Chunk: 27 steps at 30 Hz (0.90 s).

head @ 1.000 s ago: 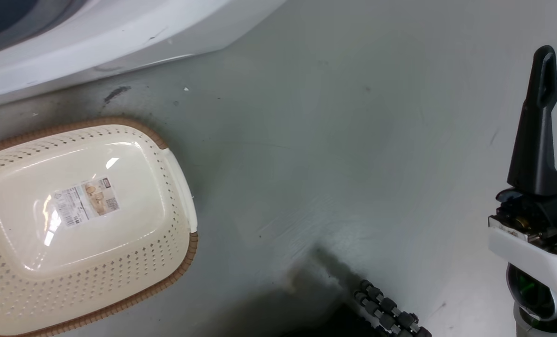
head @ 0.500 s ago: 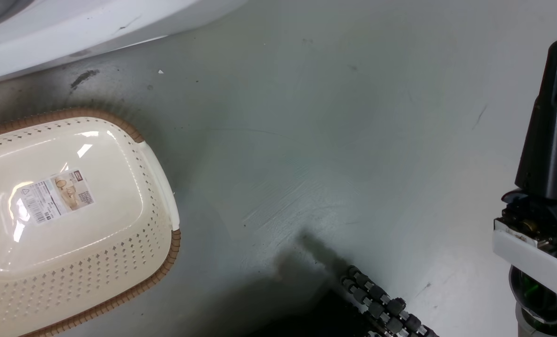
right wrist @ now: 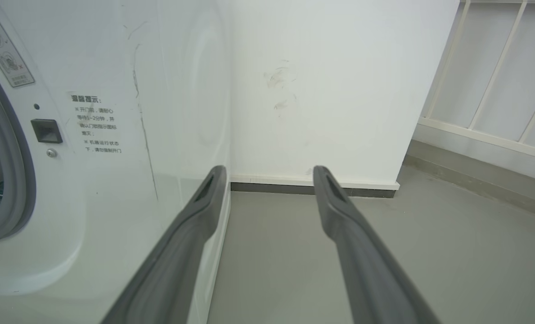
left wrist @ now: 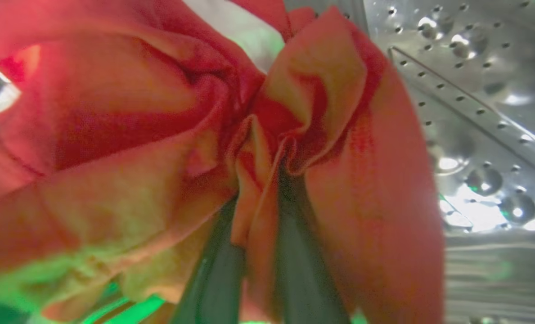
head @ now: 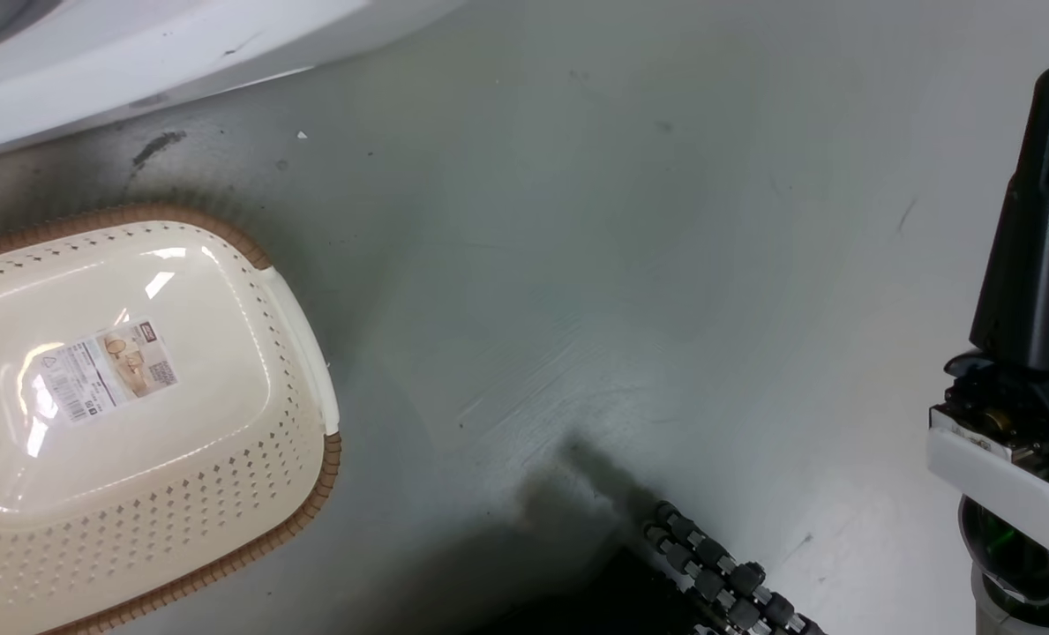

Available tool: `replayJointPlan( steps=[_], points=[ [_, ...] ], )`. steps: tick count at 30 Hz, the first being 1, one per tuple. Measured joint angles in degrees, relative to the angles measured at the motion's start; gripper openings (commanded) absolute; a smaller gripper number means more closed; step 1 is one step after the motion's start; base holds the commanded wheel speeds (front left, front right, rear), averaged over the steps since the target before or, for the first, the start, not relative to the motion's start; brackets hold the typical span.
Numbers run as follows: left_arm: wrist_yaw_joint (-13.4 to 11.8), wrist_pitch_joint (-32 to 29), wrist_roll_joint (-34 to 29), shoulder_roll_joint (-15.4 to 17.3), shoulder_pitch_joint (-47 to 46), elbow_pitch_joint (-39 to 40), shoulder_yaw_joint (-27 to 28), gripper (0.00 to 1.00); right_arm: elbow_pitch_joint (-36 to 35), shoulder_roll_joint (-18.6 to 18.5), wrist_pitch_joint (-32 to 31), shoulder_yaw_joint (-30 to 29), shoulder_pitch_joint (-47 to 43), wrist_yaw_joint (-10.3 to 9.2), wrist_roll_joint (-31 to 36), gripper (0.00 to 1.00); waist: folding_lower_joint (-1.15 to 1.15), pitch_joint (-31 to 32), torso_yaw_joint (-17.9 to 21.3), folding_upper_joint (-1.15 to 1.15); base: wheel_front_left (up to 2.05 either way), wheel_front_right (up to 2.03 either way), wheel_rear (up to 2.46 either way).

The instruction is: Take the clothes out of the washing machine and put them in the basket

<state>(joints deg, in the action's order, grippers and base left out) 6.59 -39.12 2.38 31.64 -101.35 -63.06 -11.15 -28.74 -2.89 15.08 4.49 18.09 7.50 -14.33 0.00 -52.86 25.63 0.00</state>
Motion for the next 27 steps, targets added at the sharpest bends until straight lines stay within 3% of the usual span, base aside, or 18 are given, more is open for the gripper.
replayJointPlan(
  steps=[9,27],
  points=[
    [0.47,6.55,2.64,-0.59,2.88,-1.36,-0.43,0.0,0.56,0.0,0.0,0.02,0.21,0.0,1.57,1.0,0.0,3.55,-1.14,0.0,0.0,0.0,0.0],
    [0.8,28.52,12.24,-3.65,18.58,-1.93,-3.04,0.0,2.65,0.0,-0.01,1.05,-2.35,0.0,5.69,1.0,0.0,14.36,-4.41,0.0,0.0,0.0,0.0]
  ],
)
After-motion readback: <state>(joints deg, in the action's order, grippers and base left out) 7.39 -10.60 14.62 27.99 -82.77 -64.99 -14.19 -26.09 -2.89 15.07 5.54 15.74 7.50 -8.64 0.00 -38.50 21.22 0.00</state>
